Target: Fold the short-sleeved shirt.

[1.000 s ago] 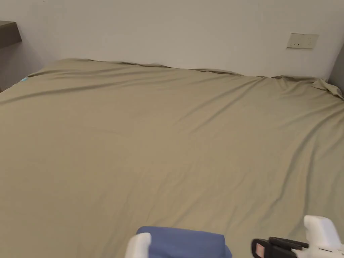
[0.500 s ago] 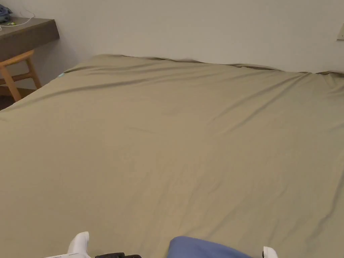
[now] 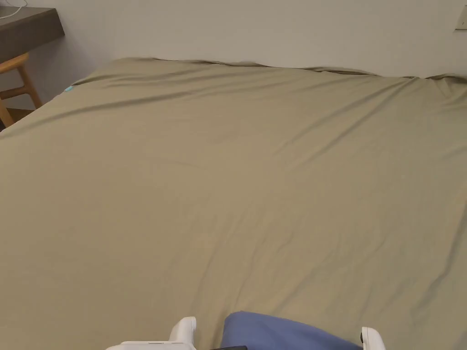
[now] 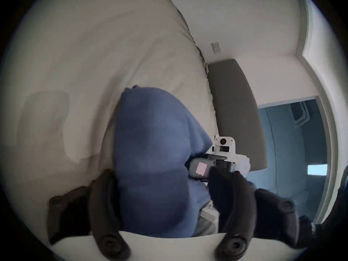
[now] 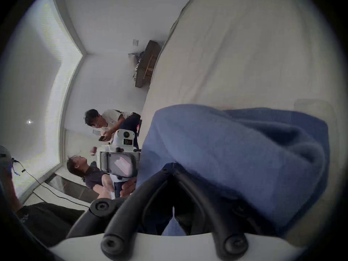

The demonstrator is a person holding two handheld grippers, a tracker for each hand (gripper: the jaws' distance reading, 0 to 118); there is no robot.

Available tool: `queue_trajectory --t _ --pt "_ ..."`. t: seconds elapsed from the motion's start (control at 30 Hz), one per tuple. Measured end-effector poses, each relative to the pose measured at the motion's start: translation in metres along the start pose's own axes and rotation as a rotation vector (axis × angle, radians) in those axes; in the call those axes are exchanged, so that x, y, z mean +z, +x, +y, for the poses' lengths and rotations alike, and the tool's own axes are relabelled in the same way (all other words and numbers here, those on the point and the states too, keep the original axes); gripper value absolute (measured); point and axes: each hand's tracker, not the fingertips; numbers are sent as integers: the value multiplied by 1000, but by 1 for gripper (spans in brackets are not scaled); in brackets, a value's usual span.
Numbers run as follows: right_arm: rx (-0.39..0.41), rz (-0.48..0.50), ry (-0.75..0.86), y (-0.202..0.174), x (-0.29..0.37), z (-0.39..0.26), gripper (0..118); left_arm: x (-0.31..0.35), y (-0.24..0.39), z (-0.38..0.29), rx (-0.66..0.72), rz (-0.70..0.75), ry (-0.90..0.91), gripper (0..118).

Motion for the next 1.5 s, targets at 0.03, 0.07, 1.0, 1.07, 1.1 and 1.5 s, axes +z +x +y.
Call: queue_trajectory --t 0.03,0.07,1.0,1.07,1.1,1.5 --pt "4 -3 3 -1 1 0 3 1 1 0 -14 32 -8 67" --pt "4 -11 6 -2 1 0 3 3 -3 0 -29 109 -12 32" --pt "255 -261 109 -76 43 5 3 384 -44 171 -272 1125 91 26" --pt "237 -280 95 -72 43 2 3 395 -54 176 -261 1149 107 26" --pt "229 -296 85 -71 44 0 3 398 -63 178 -248 1147 104 26" --pt "240 -355 93 -79 67 -14 3 396 -53 163 -2 986 196 86"
